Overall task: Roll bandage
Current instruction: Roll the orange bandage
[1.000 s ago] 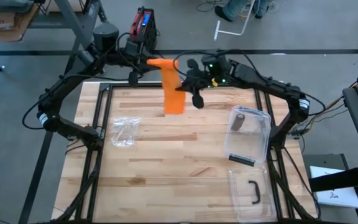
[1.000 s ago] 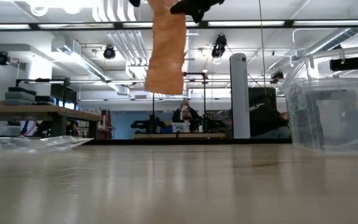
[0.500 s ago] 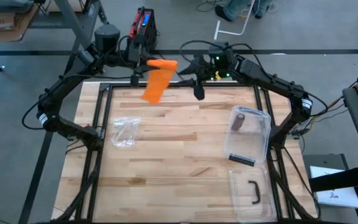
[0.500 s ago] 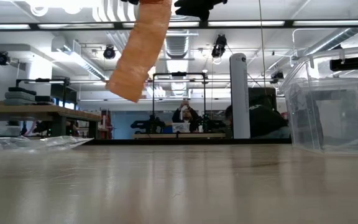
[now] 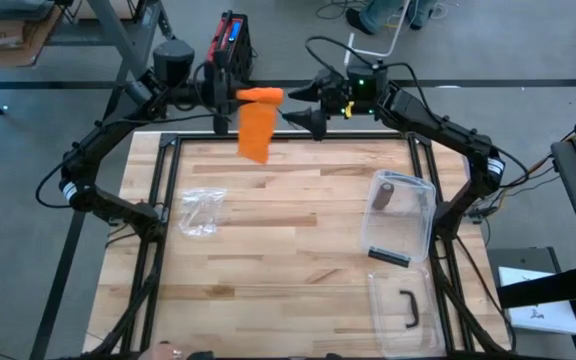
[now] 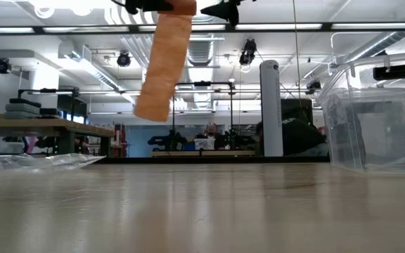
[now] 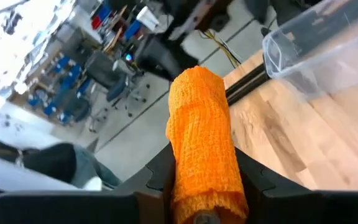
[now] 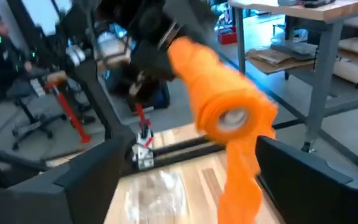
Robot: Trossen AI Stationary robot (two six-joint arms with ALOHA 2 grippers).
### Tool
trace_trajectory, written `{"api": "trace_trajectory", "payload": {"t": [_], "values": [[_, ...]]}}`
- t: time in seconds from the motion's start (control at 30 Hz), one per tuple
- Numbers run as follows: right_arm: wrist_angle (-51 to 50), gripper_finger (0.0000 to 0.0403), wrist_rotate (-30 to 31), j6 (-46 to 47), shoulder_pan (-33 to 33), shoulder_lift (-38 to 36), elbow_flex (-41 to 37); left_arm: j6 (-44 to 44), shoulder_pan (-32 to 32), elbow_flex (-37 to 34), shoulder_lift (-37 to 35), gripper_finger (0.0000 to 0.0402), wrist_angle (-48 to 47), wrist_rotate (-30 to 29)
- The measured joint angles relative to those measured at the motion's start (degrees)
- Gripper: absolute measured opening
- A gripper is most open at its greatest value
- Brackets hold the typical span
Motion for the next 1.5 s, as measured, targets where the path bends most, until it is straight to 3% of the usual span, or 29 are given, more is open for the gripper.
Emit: {"api": "trace_trajectory", "payload": {"t": [0.2, 0.43, 0.73, 1.0, 1.17, 1.5], "values": [[5.44, 0.0371, 0.22, 3.60, -0.84, 0.49, 0.00, 5.47, -0.07, -0.02, 0.04, 0.0092, -0.24, 1.12], [9.74, 0.0371, -3.37, 4.94, -1.88, 1.27, 0.02, 6.07, -0.39, -0.02, -0.07, 0.0088, 0.35, 8.43], [15.94, 0.0371, -5.73, 11.66, -1.18, 3.36, 0.02, 16.66, -1.49, -0.02, -0.20, 0.0089, 0.49, 8.55], [16.96, 0.0371, -10.20, 10.82, 0.06, 4.88, 0.02, 16.13, -2.27, -0.04, -0.20, 0.0089, 1.27, 6.52], [17.12, 0.0371, -10.07, 11.38, 0.43, 4.88, 0.02, 16.11, -2.34, -0.04, -0.23, 0.0090, 1.46, 3.48], [14.94, 0.0371, -9.98, 12.23, 0.48, 4.86, 0.02, 16.10, -2.27, -0.04, -0.24, 0.0094, 3.37, 3.14]]}}
